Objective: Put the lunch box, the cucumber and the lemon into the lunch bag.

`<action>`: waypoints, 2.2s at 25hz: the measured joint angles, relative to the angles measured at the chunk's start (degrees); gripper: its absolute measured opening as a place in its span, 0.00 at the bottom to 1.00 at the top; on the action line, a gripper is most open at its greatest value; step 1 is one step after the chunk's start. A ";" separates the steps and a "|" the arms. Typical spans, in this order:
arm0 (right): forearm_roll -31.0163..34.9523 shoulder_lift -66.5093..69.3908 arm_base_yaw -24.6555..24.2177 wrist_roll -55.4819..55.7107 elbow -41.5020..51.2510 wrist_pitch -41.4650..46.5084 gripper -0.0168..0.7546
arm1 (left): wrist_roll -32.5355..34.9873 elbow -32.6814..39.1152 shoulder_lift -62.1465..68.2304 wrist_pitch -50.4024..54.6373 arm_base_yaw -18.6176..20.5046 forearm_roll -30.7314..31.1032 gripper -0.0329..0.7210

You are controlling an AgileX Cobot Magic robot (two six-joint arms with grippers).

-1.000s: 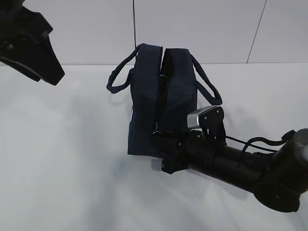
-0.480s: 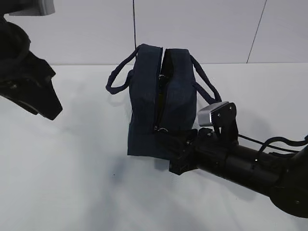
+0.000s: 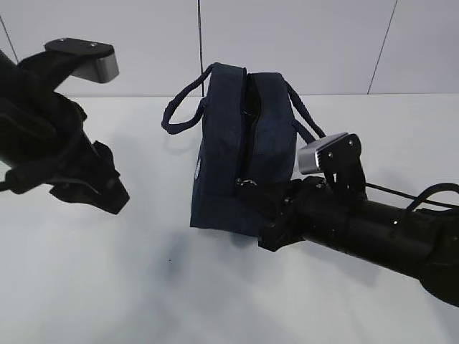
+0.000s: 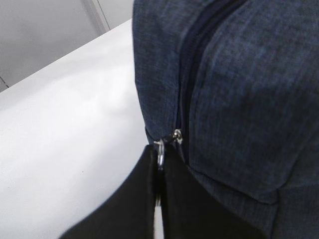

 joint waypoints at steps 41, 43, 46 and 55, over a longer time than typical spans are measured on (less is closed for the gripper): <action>-8.55 -16.70 0.00 8.62 -18.09 39.43 0.03 | 7.63 3.70 16.38 -37.68 -9.35 -2.31 0.41; -8.76 -16.70 0.00 9.56 -18.23 39.68 0.03 | 7.63 3.70 16.38 -38.82 -9.35 -3.05 0.41; -8.76 -16.70 0.00 10.39 -18.23 39.68 0.03 | 7.63 3.70 16.38 -40.74 -9.35 -3.88 0.41; -8.76 -17.30 0.00 12.60 -18.23 40.29 0.03 | 7.63 3.70 17.80 -46.54 -9.45 -5.49 0.41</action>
